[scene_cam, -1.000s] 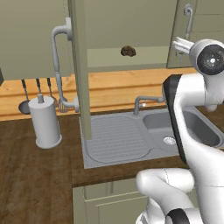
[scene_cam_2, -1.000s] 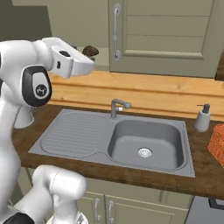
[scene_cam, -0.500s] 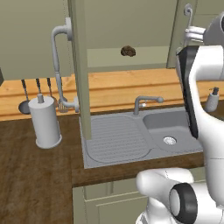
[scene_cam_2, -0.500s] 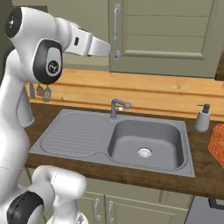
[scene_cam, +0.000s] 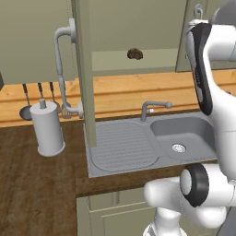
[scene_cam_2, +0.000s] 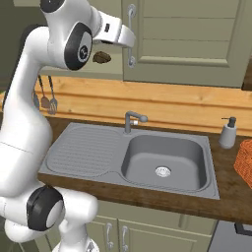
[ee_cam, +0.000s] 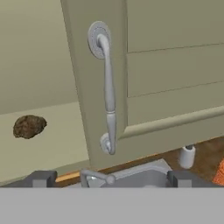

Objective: Open the cabinet, pick up the bread from the cabinet and place it in the basket. Then move the basket to the dining counter.

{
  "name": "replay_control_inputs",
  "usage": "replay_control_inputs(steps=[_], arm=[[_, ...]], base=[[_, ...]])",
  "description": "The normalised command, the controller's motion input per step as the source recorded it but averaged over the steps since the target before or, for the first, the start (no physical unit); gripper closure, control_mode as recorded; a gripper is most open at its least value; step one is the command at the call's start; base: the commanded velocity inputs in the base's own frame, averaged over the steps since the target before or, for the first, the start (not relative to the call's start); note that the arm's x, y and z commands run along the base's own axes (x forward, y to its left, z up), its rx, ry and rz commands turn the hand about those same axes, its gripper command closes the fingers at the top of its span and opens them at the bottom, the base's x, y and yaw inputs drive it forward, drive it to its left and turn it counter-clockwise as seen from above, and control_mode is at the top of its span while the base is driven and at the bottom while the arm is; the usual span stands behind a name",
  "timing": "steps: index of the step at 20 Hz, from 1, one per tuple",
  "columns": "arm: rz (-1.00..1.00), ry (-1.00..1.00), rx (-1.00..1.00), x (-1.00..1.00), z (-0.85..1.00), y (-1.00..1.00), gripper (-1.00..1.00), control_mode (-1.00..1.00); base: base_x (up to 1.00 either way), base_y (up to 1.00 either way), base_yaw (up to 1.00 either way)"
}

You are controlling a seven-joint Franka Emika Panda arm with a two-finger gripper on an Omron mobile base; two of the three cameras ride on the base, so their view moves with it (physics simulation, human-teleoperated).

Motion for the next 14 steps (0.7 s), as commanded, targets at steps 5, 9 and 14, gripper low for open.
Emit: replay_control_inputs(steps=[5,9,14], arm=[[0.20,0.02,0.00,0.36,-0.04,0.00,-1.00,-1.00],[0.18,0.01,0.00,0.34,-0.24,0.00,-1.00,-1.00],[0.15,0.00,0.00,0.33,-0.28,0.00,-1.00,-1.00]], base=[[0.00,0.00,0.00],[0.00,0.00,0.00],[0.00,0.00,0.00]])
